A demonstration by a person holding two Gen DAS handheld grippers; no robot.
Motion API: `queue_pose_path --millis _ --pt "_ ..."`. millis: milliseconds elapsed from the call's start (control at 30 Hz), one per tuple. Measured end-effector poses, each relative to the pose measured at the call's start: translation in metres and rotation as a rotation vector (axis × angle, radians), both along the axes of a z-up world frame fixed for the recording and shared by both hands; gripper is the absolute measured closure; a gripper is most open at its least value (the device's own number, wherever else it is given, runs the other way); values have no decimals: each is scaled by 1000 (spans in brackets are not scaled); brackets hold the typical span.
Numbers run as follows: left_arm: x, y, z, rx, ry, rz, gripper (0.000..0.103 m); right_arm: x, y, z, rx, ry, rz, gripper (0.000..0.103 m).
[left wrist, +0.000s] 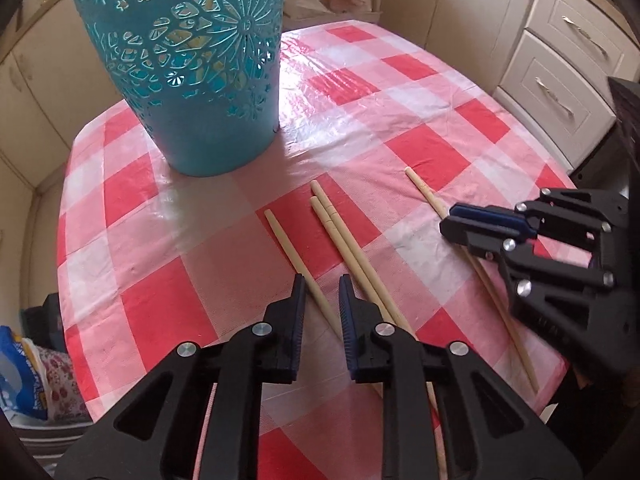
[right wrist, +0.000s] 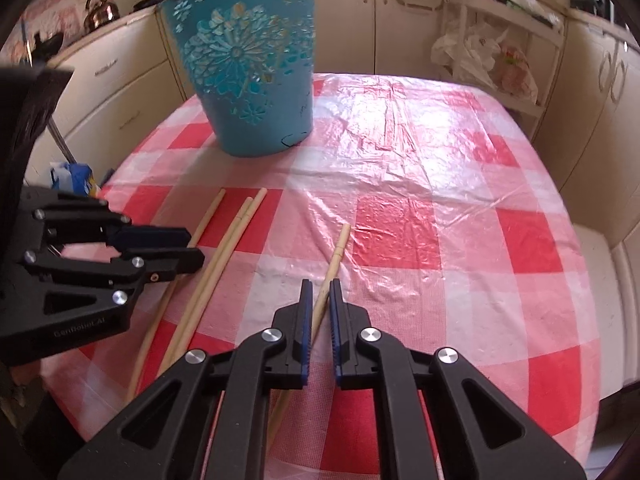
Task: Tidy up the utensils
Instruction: 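Grasp a wooden stick with the left gripper while the right gripper grasps another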
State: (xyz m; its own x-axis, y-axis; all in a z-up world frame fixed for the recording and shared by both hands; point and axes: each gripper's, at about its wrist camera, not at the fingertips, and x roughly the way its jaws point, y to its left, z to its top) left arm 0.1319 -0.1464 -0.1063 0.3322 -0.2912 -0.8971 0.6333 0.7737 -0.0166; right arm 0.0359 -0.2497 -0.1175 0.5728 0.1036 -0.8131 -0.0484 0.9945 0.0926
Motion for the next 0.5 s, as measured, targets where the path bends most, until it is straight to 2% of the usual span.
queue_pose_path --millis 67,133,200,300,367,433,500 --pt "-3 -3 -1 -1 -17 -3 94 -1 -1 0 21 1 1 95" --pt "-6 3 -1 -40 -4 15 98 -2 -9 1 59 1 -13 97" --pt "-7 12 -1 -89 19 31 98 -4 -16 3 111 -7 -29 97" --pt "-9 19 -3 -94 4 37 98 -4 -19 5 139 -11 -36 97" --pt "-12 16 -3 -63 -15 17 98 -3 -12 4 94 -6 -24 97" --pt "-18 5 -2 21 -57 -26 97 -2 -4 1 30 8 -4 97" --pt "-20 -2 0 66 -83 -45 96 -3 4 1 -36 -1 16 97"
